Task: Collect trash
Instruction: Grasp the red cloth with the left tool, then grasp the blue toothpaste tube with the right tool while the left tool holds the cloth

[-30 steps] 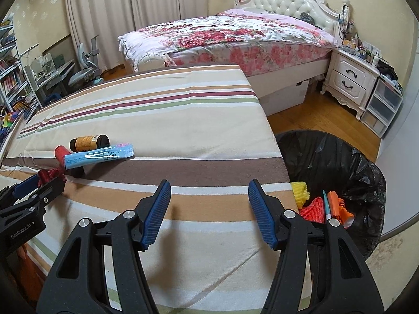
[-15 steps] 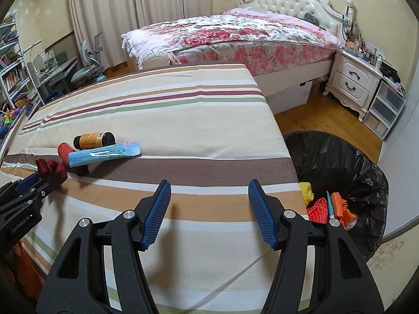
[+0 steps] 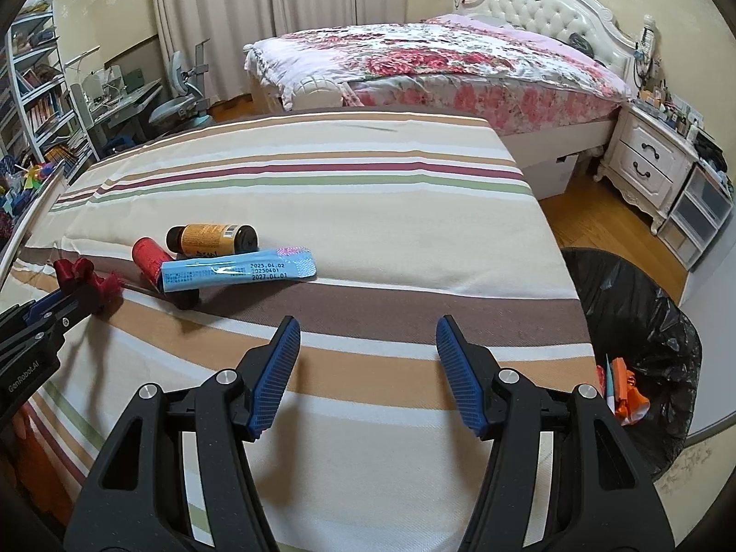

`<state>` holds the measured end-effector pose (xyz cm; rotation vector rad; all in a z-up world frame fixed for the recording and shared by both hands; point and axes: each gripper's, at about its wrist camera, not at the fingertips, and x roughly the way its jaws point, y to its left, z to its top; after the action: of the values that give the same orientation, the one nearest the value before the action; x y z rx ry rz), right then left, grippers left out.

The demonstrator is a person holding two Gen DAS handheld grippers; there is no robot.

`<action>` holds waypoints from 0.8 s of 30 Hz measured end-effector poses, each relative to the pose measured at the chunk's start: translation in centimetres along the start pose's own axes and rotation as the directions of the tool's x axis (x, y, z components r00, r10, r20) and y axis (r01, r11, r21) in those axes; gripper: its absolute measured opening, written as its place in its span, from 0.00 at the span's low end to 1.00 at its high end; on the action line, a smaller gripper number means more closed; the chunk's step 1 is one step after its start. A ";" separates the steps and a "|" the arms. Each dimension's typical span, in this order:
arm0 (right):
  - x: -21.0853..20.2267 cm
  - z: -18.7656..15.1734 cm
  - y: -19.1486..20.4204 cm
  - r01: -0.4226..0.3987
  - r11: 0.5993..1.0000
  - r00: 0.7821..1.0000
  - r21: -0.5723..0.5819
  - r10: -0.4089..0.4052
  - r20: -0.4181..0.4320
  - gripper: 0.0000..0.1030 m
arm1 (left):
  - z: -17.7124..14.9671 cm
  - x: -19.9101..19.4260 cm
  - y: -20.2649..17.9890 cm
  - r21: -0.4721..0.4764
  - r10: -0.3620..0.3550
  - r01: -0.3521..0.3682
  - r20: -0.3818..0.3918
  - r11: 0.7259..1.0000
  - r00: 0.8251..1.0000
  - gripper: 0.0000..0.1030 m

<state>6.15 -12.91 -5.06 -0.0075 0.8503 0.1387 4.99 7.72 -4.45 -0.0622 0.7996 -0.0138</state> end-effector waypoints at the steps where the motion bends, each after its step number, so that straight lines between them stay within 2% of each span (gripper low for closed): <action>1: 0.4 0.2 0.1 -0.006 1.000 1.000 -0.001 0.006 -0.008 0.58 | 0.0 0.0 0.3 -0.005 0.003 -0.003 0.002 1.000 1.000 0.34; 6: 1.9 1.3 0.8 0.002 1.000 0.999 -0.023 -0.003 -0.037 0.59 | 0.2 -0.4 1.8 -0.029 0.019 -0.018 0.015 0.999 1.000 0.33; 16: 4.2 4.1 1.0 0.037 0.999 0.999 -0.012 -0.037 -0.029 0.59 | 0.3 -0.3 4.0 -0.069 0.041 -0.040 0.018 0.997 0.999 0.33; 24: 2.2 3.9 1.9 0.021 1.000 1.000 -0.006 -0.021 0.001 0.59 | 0.2 -0.4 5.1 -0.090 0.046 -0.045 0.017 0.995 0.999 0.33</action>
<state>10.33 -10.52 -4.04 -0.0223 0.8491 0.1215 4.81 12.79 -4.37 -0.1291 0.7819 0.0658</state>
